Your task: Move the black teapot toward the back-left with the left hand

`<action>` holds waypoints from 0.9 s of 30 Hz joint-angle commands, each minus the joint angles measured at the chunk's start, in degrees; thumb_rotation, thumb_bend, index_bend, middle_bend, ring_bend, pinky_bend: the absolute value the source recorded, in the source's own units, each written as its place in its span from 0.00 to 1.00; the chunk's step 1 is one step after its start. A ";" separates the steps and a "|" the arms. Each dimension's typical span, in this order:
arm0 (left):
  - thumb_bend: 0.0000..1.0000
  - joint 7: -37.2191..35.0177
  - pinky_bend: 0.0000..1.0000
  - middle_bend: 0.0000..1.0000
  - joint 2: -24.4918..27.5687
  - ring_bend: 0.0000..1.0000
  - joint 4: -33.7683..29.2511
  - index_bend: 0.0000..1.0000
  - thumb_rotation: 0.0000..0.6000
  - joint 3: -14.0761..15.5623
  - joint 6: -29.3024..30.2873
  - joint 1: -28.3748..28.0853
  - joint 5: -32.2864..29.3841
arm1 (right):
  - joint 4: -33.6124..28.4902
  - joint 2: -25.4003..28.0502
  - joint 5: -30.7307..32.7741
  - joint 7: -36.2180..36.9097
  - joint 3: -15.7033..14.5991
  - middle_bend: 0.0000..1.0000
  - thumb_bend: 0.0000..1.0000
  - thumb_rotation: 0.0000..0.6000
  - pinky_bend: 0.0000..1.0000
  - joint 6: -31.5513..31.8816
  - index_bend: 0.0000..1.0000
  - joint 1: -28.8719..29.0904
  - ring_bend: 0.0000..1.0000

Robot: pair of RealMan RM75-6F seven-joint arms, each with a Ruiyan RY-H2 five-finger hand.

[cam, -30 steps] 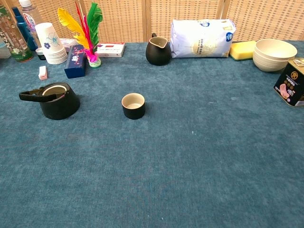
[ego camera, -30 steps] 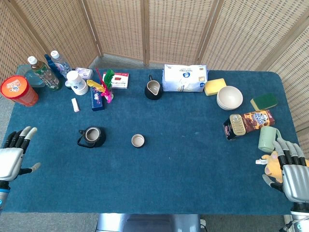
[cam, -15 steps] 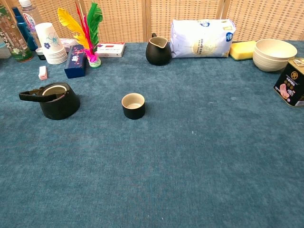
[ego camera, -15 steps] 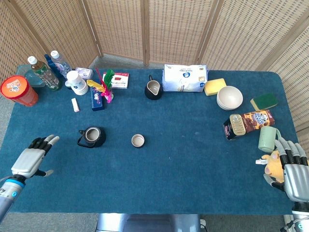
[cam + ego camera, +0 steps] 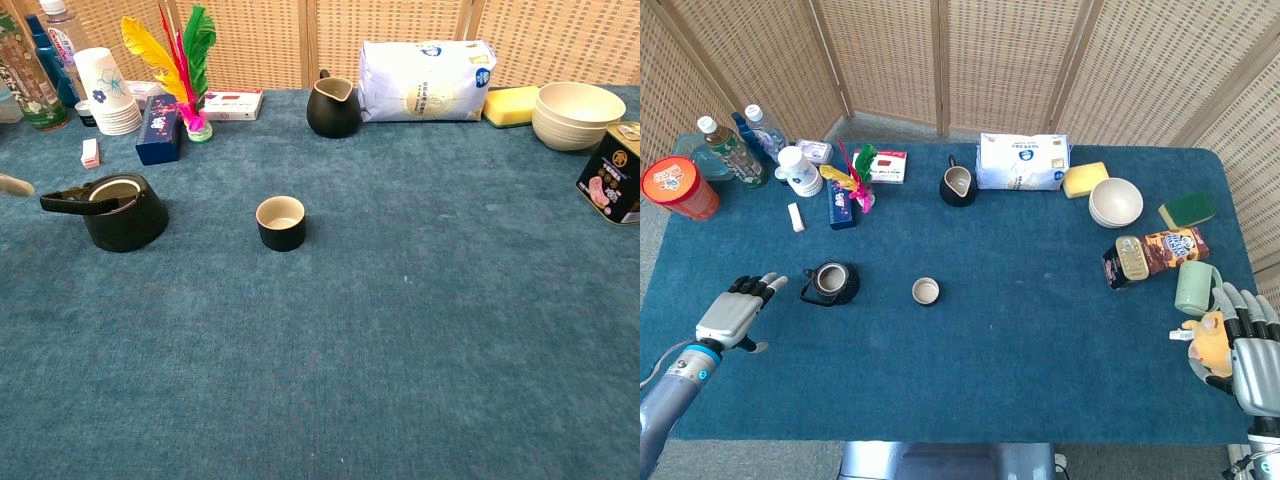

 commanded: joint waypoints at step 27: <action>0.03 24.98 0.00 0.00 -6.75 0.00 -4.23 0.00 1.00 2.22 3.93 -15.18 -30.77 | -0.10 0.36 0.29 0.79 0.00 0.00 0.00 1.00 0.00 -0.13 0.00 -0.12 0.00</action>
